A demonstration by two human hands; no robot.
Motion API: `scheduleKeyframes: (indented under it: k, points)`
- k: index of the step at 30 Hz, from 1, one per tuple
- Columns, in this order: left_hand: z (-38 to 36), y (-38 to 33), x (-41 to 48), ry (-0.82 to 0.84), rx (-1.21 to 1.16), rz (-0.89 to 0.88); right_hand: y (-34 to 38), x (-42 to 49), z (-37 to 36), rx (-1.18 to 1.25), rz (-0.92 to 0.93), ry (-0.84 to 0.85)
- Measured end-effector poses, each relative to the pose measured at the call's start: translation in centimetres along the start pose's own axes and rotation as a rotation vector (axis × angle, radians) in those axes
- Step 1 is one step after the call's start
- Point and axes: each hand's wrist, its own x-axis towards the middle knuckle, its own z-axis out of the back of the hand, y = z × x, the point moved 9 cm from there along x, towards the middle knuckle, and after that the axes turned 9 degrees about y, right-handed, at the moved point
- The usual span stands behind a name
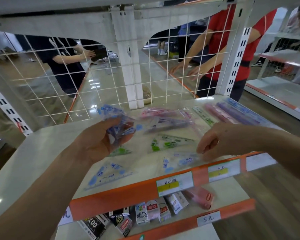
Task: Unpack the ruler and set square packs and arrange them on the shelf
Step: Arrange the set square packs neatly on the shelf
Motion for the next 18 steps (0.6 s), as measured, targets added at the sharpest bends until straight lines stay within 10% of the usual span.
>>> scheduleKeyframes:
  k: [18]
  points:
    - [-0.3, -0.3, -0.6, 0.009, -0.031, 0.0, 1.2, 1.3, -0.9, -0.312, 0.028, -0.088]
